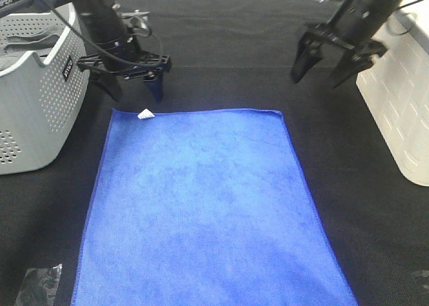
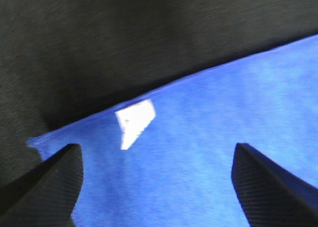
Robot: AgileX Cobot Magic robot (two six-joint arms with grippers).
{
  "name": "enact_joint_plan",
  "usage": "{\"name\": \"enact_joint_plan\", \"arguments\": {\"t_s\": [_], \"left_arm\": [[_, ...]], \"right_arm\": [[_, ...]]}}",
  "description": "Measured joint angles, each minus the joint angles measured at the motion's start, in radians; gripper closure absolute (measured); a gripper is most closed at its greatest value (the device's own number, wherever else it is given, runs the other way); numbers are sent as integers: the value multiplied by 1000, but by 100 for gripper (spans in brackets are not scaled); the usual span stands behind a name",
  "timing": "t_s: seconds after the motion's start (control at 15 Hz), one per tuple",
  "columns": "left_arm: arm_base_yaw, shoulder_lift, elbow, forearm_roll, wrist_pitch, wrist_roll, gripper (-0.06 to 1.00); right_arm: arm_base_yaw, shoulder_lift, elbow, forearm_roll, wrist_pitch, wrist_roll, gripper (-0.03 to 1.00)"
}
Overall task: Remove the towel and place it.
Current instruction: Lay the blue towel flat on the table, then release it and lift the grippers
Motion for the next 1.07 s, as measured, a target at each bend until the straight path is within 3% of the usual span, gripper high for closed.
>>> {"name": "enact_joint_plan", "arguments": {"t_s": [0.6,1.07], "left_arm": [[77,2,60,-29,-3,0,17],[81,51,98,-51,0,12,17]], "right_arm": [[33,139,-27,-18,-33,-3,16],[33,163,-31,-23,-180,-5,16]]}}
